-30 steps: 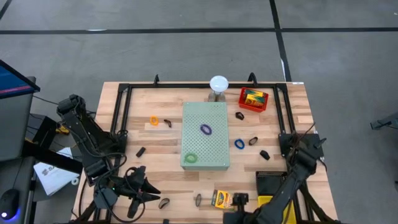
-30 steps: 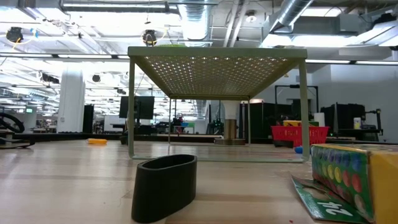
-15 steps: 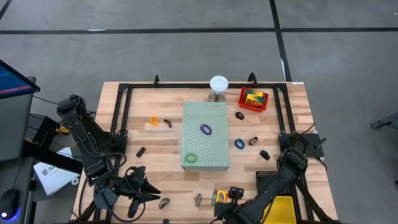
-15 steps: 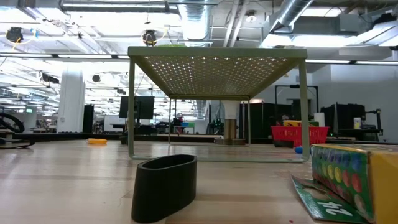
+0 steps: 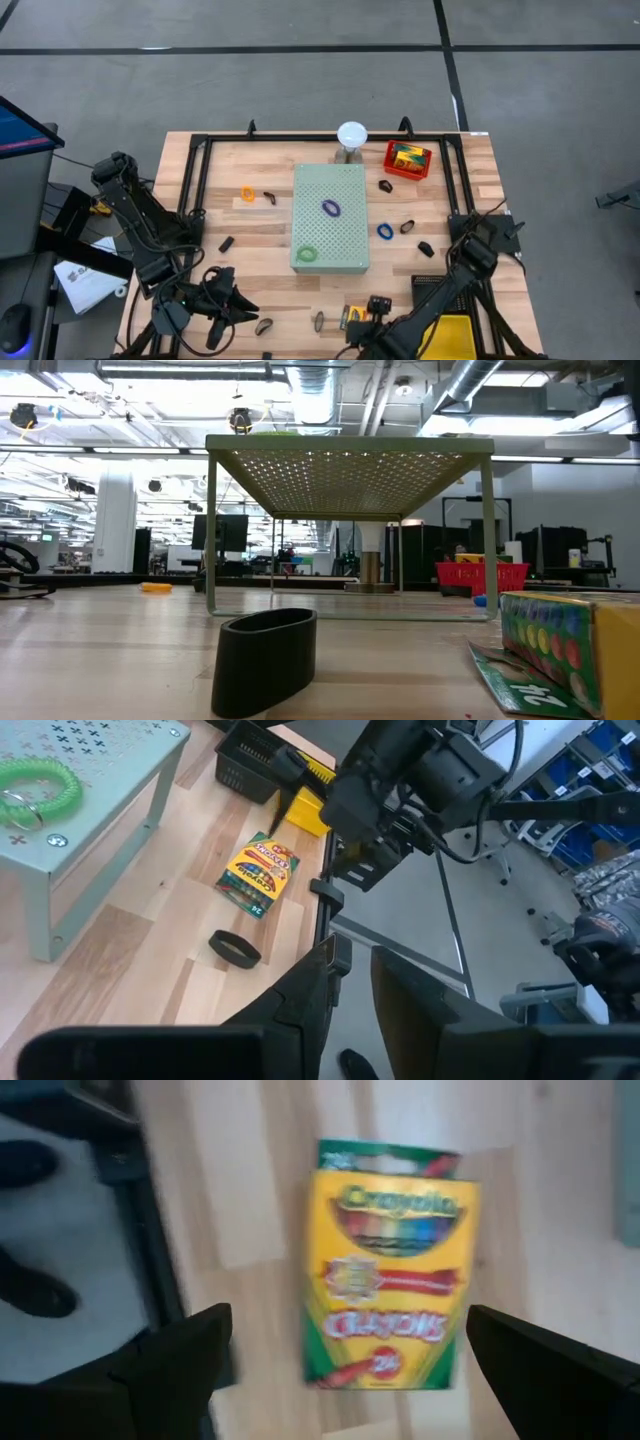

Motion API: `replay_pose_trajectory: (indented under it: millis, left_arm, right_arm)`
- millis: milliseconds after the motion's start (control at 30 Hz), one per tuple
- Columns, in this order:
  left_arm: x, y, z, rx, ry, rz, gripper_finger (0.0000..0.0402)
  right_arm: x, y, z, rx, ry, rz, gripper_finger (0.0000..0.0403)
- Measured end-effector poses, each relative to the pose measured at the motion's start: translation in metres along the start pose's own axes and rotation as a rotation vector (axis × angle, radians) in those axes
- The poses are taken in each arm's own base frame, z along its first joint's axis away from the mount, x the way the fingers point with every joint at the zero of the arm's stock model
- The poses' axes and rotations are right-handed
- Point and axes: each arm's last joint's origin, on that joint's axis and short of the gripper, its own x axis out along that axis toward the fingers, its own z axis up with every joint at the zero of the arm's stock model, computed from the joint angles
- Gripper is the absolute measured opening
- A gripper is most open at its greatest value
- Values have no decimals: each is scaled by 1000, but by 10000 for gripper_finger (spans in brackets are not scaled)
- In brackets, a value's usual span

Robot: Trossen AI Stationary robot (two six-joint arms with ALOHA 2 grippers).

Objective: Pick & Place Office Desk Supplies
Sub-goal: Put the yellow crayon box into the red bin

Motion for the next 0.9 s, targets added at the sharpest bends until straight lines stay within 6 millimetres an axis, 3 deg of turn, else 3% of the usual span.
replay_pose_trajectory:
  millis: [400,667,900]
  left_arm:
    - [0,0,0,0,0,0,77]
    - [0,0,0,-2,0,0,77]
    - [0,0,0,-14,-1,-2,77]
  right_arm:
    - [-13,-42,-22,104,-151,255,392]
    - [11,-48,-25,87,-89,321,399]
    - [17,-61,-21,100,-102,203,400]
